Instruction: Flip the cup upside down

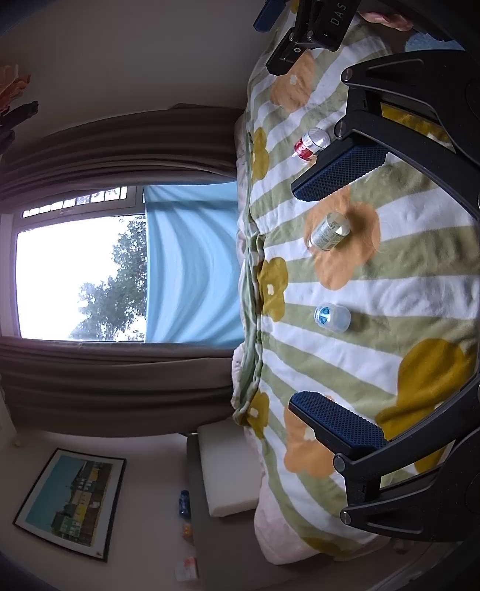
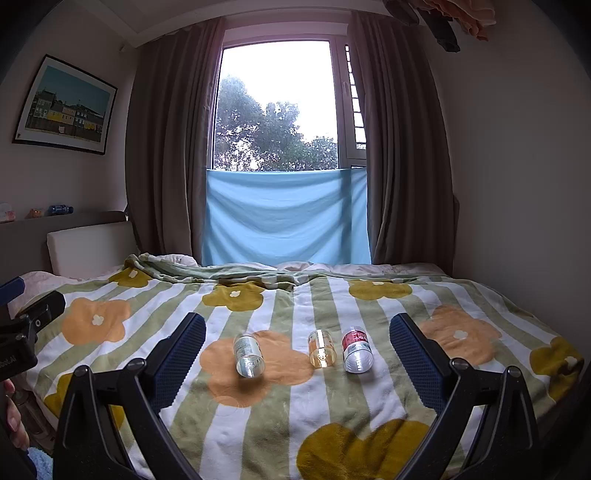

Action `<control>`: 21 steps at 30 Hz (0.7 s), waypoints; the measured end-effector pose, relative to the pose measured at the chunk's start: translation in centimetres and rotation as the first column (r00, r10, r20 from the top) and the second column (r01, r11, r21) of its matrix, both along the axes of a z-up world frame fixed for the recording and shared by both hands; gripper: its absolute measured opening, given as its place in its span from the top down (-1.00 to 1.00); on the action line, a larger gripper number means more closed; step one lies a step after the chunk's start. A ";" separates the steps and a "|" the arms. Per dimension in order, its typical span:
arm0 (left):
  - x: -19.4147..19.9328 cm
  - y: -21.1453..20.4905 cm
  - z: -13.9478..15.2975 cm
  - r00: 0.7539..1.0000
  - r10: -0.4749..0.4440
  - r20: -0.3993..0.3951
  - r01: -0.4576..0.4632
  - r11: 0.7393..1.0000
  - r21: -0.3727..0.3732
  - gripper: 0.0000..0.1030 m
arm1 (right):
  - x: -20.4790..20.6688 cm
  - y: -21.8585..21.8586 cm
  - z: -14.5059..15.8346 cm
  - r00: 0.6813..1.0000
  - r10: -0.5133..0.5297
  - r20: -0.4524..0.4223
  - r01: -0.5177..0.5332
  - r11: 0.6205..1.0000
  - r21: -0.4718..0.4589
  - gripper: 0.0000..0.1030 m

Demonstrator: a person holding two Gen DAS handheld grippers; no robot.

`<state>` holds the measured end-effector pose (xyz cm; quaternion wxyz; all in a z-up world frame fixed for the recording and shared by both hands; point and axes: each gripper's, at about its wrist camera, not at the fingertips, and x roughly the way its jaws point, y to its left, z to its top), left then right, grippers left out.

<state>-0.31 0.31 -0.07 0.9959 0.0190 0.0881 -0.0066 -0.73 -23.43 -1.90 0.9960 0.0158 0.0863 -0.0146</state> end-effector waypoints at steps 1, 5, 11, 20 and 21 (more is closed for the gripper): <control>0.0 0.0 0.0 1.000 0.000 -0.001 0.000 1.000 0.000 -0.99 | 0.0 0.0 0.0 1.000 0.000 -0.002 0.000 1.000 -0.001 -0.93; 0.0 0.0 -0.1 1.000 -0.002 -0.002 0.002 1.000 0.005 -0.99 | 0.1 0.0 -0.2 1.000 0.001 -0.002 -0.001 1.000 -0.001 -0.93; 0.0 0.0 -0.2 1.000 -0.003 0.000 0.003 1.000 -0.002 -0.99 | 0.2 0.0 -0.1 1.000 0.001 -0.004 -0.001 1.000 -0.003 -0.93; -0.2 -0.1 -0.4 1.000 -0.007 0.005 0.007 1.000 -0.003 -0.99 | 0.2 -0.1 -0.2 1.000 0.002 -0.005 -0.002 1.000 0.001 -0.94; -0.2 -0.2 -0.5 1.000 -0.007 0.004 0.007 1.000 -0.002 -0.99 | 0.2 -0.1 -0.3 1.000 0.002 -0.005 -0.002 1.000 0.002 -0.93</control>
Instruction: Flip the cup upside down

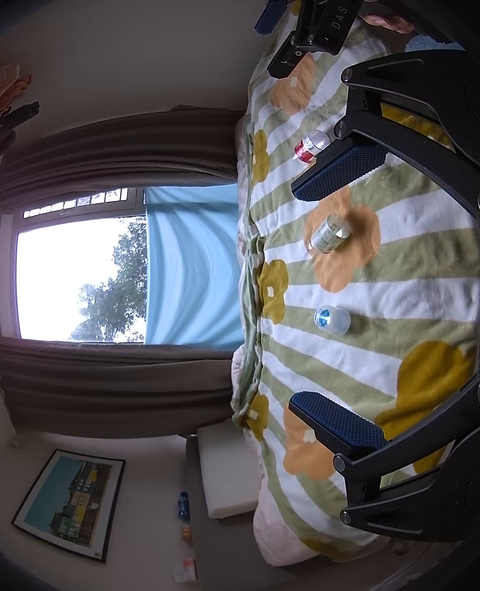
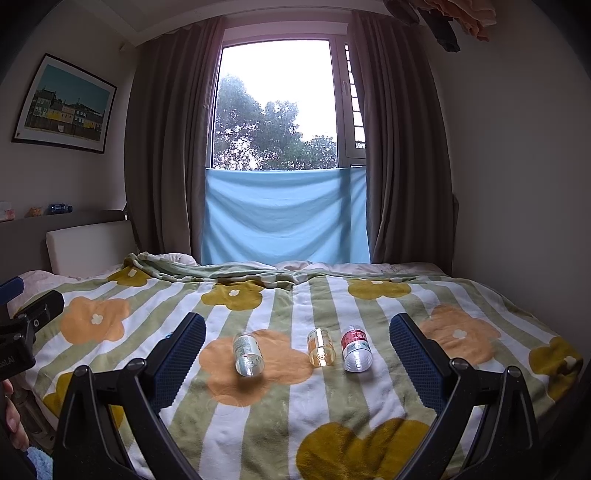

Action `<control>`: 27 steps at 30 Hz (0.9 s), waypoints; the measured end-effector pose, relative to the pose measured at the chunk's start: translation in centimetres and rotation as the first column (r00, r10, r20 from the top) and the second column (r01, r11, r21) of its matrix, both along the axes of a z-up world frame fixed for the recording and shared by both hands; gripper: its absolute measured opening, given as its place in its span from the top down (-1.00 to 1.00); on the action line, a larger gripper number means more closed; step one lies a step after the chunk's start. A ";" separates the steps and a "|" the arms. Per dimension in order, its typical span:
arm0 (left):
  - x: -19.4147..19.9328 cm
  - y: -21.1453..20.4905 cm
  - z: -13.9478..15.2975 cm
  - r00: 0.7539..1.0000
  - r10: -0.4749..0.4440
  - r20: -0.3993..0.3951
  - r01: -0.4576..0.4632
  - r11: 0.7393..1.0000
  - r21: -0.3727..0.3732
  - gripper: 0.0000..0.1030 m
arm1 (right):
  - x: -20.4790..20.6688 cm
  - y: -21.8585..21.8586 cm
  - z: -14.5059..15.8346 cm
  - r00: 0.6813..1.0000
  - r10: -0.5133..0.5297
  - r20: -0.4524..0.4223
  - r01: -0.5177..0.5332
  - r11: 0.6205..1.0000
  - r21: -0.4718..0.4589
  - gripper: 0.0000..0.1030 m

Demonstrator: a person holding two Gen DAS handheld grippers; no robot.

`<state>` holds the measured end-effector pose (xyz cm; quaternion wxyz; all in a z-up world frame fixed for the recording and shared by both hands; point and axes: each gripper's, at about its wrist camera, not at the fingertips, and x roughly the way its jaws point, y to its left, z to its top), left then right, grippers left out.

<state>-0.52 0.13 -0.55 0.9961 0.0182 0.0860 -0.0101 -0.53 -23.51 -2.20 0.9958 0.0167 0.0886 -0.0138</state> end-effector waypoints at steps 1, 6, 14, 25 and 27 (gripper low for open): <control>0.0 0.0 0.0 1.000 0.001 0.000 -0.001 1.000 0.002 -0.99 | 0.0 0.0 0.0 1.000 0.000 0.001 0.000 1.000 -0.001 -0.93; 0.1 0.1 0.0 1.000 0.000 -0.009 0.000 1.000 0.004 -0.99 | 0.0 0.0 0.0 1.000 0.002 -0.002 -0.002 1.000 -0.002 -0.93; 0.5 0.2 0.1 1.000 -0.004 -0.022 0.004 1.000 -0.001 -0.99 | 0.1 0.2 -0.6 1.000 -0.002 -0.007 0.002 1.000 -0.016 -0.93; 1.2 0.4 -0.4 0.999 -0.005 -0.040 0.005 1.000 -0.004 -0.99 | 0.1 0.3 -0.6 1.000 -0.002 -0.012 0.001 1.000 -0.016 -0.93; 1.7 0.6 -0.5 0.999 -0.006 -0.052 0.006 1.000 -0.006 -0.99 | 0.2 0.7 -0.6 1.000 0.000 -0.016 -0.001 1.000 -0.017 -0.93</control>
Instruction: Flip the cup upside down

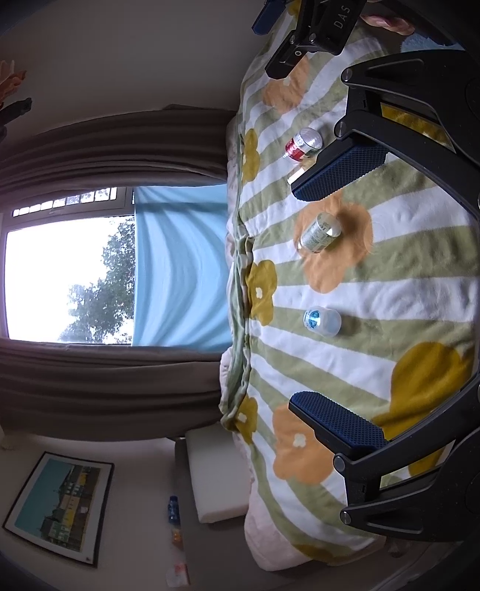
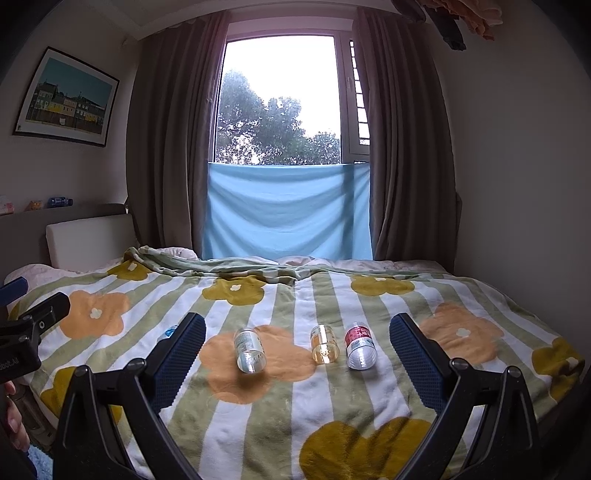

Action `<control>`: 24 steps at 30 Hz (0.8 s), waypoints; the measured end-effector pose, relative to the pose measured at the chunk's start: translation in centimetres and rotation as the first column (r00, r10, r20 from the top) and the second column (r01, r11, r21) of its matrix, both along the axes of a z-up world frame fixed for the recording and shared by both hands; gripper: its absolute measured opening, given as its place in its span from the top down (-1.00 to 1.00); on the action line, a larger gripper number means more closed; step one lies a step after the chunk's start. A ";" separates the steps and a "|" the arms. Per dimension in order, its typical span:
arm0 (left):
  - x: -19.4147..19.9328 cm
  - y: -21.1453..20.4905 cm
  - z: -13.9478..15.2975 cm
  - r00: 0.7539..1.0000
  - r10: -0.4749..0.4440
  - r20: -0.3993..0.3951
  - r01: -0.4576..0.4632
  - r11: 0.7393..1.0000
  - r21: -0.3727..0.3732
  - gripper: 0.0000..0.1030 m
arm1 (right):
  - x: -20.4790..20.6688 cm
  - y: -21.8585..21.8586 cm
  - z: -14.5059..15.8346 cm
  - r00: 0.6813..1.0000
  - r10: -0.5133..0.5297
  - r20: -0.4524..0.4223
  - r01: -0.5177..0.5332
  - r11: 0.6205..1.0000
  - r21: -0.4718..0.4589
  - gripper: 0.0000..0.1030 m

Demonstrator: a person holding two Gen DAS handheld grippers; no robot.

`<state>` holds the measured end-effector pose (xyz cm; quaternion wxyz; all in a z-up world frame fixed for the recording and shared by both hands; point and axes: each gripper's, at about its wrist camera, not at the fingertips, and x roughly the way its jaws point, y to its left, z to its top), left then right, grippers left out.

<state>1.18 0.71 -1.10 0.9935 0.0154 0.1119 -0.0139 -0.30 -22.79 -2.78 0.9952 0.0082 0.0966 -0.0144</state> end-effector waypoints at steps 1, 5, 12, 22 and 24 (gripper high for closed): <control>0.3 0.0 -0.1 1.000 0.001 -0.007 -0.001 1.000 0.001 -0.99 | 0.0 0.1 -0.1 1.000 0.002 -0.002 -0.002 1.000 0.001 -0.93; 1.6 0.4 -0.5 0.999 0.000 -0.037 0.000 1.000 0.002 -0.99 | 0.6 0.9 -0.5 1.000 0.014 -0.014 -0.014 1.000 -0.005 -0.93; 5.6 1.4 -1.2 0.994 -0.007 -0.108 0.008 1.000 0.007 -0.99 | 3.6 2.4 -1.7 0.996 0.067 -0.057 -0.067 0.998 -0.007 -0.93; 20.9 3.6 -4.3 0.898 -0.104 -0.428 0.090 0.995 -0.052 -0.99 | 8.6 3.7 -5.3 0.975 0.156 -0.160 -0.153 0.988 0.030 -0.94; 24.4 3.7 -5.6 0.871 -0.084 -0.484 0.087 0.996 -0.016 -0.99 | 9.4 4.1 -6.2 0.969 0.169 -0.182 -0.166 0.986 0.033 -0.94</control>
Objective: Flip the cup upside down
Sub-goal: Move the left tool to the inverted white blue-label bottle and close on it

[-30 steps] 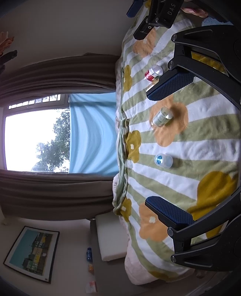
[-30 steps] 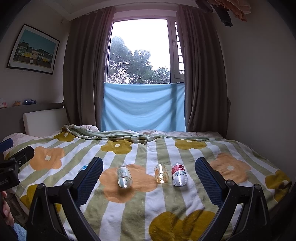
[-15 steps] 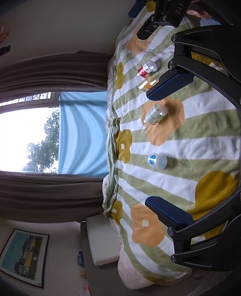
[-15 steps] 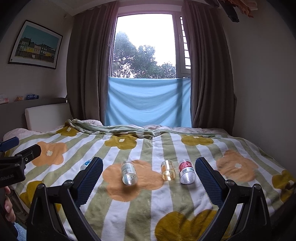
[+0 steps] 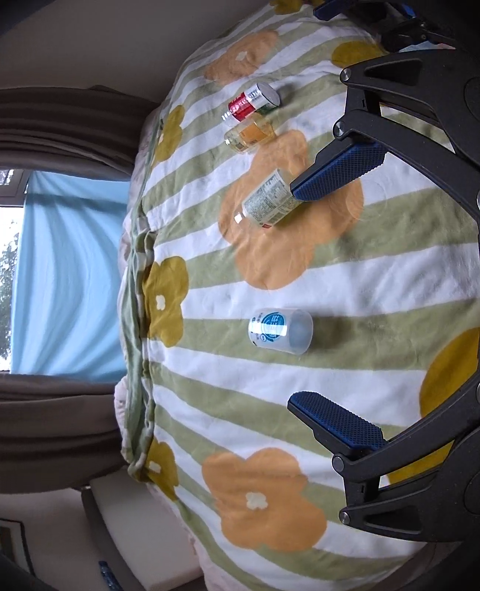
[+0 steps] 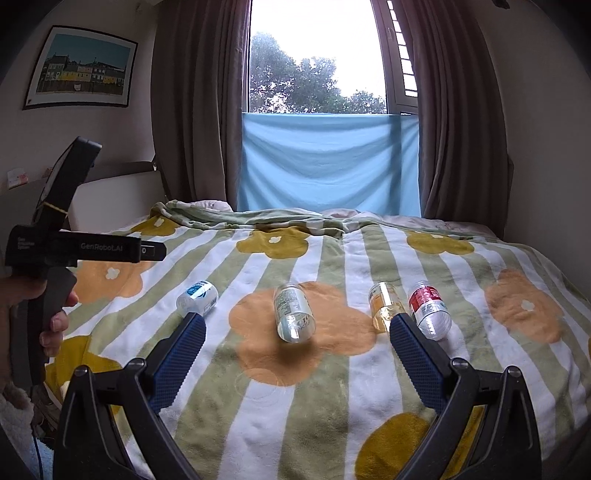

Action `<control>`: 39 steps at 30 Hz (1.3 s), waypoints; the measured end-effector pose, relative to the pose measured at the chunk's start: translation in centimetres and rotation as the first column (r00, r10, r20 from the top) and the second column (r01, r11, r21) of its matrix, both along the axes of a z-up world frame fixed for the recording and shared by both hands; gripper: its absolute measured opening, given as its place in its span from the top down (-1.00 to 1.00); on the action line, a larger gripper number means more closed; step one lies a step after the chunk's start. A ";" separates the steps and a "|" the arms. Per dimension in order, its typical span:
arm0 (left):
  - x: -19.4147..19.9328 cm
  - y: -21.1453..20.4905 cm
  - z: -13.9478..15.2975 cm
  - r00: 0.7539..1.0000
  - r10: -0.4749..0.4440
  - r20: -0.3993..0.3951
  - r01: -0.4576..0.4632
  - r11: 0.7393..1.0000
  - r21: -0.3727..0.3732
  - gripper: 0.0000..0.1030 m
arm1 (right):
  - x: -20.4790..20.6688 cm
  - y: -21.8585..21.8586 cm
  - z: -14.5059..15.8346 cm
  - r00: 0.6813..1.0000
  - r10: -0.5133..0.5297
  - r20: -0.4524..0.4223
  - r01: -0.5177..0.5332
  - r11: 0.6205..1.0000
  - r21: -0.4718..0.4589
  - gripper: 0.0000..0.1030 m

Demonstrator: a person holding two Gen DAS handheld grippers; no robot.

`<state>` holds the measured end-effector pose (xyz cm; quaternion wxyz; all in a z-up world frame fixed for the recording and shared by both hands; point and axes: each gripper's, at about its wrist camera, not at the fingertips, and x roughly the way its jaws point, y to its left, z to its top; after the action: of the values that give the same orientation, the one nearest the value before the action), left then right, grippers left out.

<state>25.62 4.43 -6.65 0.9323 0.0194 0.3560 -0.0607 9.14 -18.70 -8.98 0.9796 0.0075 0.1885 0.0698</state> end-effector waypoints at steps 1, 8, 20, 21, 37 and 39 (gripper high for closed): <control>1.7 -0.1 -0.8 1.000 0.003 -0.029 -0.002 1.000 0.026 -0.99 | 0.5 0.0 -0.5 1.000 0.009 -0.013 -0.009 1.000 -0.001 -0.94; 13.0 0.3 -6.2 0.962 0.023 -0.274 0.015 0.991 0.136 -0.99 | 2.1 0.9 -3.0 0.996 0.063 -0.064 -0.063 0.998 -0.003 -0.94; 19.7 0.5 -13.9 0.862 0.048 -0.504 0.026 0.990 0.138 -0.91 | 5.2 0.5 -5.4 0.991 0.068 -0.112 -0.068 0.998 -0.003 -0.94; 19.7 0.4 -14.2 0.860 0.044 -0.508 0.031 0.990 0.138 -0.85 | 5.4 0.5 -5.6 0.991 0.069 -0.117 -0.069 0.998 0.000 -0.94; 19.3 0.4 -14.3 0.863 0.009 -0.505 0.070 0.988 0.139 -0.11 | 6.4 1.3 -7.6 0.977 0.098 -0.189 -0.098 0.995 0.011 -0.94; 18.4 0.4 -13.6 0.870 -0.006 -0.492 0.081 0.988 0.133 -0.11 | 6.3 1.3 -7.6 0.977 0.097 -0.190 -0.097 0.995 0.009 -0.94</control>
<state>44.05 4.83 -20.26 0.8058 0.0811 0.5837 -0.0579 15.46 -17.41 -16.53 0.9524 0.0046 0.2816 0.1163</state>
